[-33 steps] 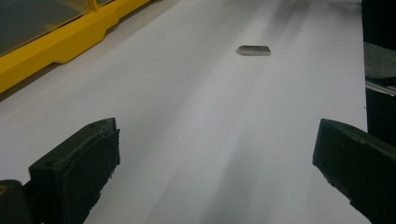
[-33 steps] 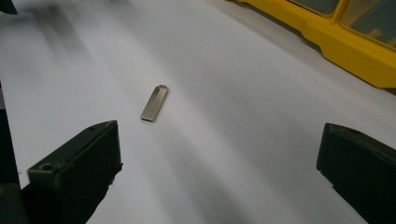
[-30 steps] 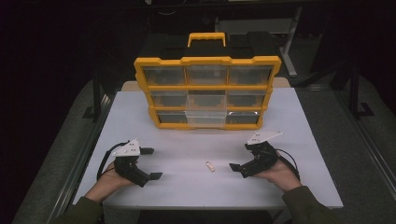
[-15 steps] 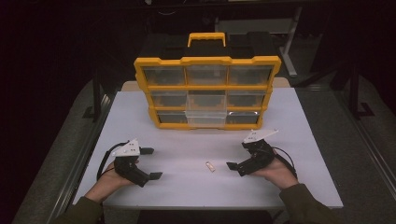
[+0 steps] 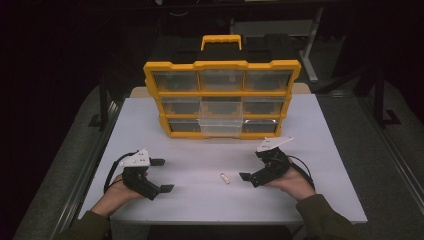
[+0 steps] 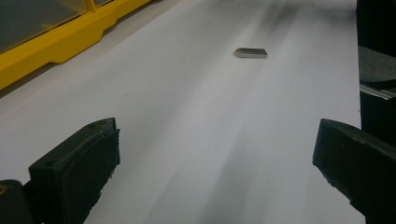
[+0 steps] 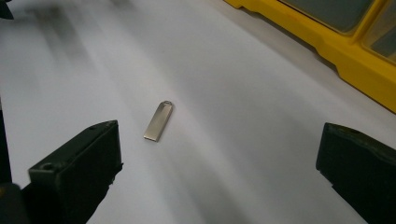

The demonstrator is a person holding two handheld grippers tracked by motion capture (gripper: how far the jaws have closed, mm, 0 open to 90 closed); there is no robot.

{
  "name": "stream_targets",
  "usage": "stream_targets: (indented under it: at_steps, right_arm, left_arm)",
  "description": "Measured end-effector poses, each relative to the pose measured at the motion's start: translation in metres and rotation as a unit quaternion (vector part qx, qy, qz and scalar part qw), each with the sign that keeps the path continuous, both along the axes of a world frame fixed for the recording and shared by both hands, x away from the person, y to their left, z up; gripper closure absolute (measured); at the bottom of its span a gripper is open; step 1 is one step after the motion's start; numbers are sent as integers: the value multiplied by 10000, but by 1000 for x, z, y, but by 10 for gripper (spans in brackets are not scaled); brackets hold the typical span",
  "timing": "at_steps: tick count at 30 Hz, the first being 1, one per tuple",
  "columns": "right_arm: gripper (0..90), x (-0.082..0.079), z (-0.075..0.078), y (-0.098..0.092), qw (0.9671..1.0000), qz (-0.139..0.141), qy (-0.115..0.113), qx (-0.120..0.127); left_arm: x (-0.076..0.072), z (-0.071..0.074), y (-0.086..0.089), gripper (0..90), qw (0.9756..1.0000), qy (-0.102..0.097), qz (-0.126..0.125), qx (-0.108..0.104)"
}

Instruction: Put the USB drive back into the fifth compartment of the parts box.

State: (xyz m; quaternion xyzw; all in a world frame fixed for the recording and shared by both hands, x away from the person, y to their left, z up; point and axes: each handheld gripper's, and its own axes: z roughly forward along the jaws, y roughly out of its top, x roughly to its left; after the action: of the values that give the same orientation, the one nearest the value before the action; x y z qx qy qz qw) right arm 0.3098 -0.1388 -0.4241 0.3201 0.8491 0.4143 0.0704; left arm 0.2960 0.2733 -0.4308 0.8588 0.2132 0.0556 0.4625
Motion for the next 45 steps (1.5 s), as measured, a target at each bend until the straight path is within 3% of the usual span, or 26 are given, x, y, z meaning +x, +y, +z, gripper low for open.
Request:
stream_targets:
  at_steps: [45]
  right_arm:
    - [0, 12, 4, 29, 9994, 312, 15, -128]
  left_arm:
    - [-2, -1, -1, 0, 10000, -24, -51, -1]
